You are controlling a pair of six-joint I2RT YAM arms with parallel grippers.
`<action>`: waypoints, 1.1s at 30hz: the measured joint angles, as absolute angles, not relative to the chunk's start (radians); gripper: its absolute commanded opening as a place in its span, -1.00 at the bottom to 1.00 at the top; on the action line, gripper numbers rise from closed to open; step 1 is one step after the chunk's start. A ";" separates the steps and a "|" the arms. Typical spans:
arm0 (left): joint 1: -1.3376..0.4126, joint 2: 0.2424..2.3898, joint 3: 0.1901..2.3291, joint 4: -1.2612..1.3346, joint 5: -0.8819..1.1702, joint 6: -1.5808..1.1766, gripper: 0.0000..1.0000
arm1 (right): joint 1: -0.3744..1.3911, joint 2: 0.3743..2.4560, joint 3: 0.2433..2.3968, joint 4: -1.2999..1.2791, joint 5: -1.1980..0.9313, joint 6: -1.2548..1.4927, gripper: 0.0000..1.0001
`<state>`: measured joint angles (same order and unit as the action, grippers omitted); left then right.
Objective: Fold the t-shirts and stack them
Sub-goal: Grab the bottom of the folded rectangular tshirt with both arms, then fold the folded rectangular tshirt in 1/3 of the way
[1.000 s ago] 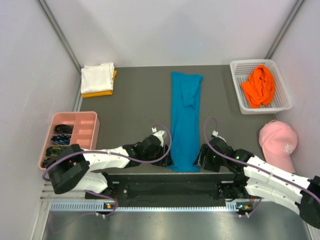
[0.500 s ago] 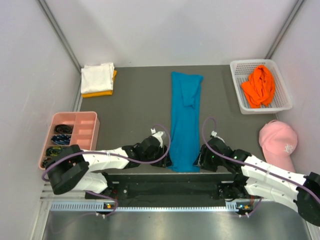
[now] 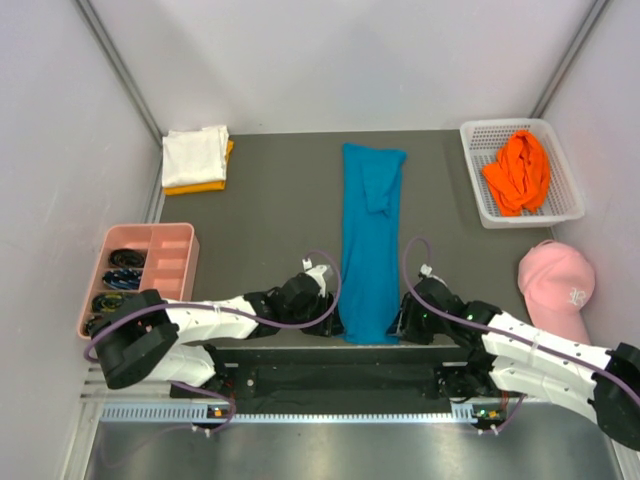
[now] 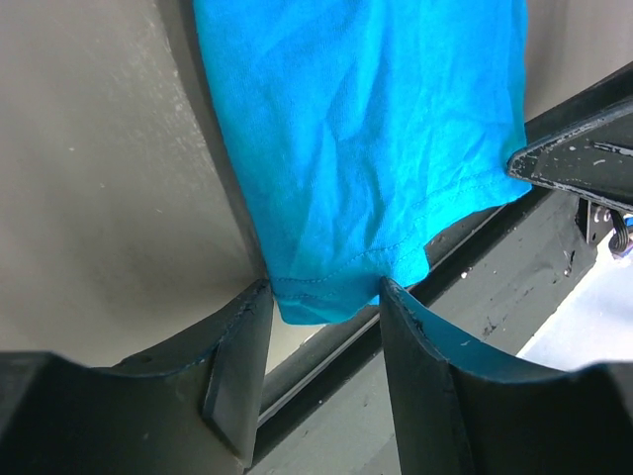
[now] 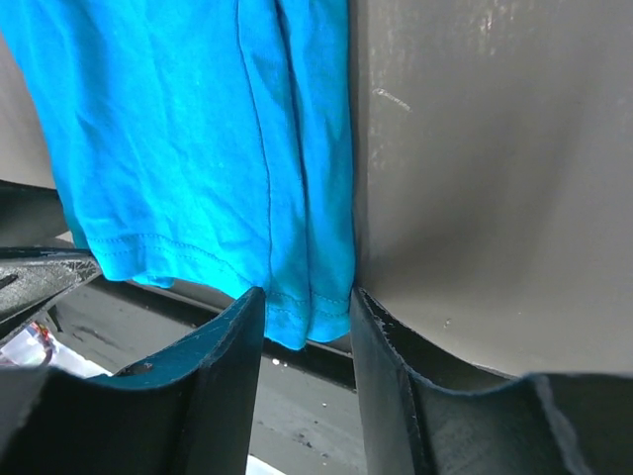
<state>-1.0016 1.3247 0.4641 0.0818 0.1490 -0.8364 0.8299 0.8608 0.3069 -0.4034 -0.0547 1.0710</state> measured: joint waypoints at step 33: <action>-0.995 1.333 0.698 0.011 0.022 -0.734 -1.00 | 0.849 0.782 0.495 -0.554 0.118 1.026 -1.00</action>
<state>-0.9951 1.3331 0.6979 0.0113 0.0223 -0.7341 0.8490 0.7818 0.4946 -0.5541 0.1177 1.0264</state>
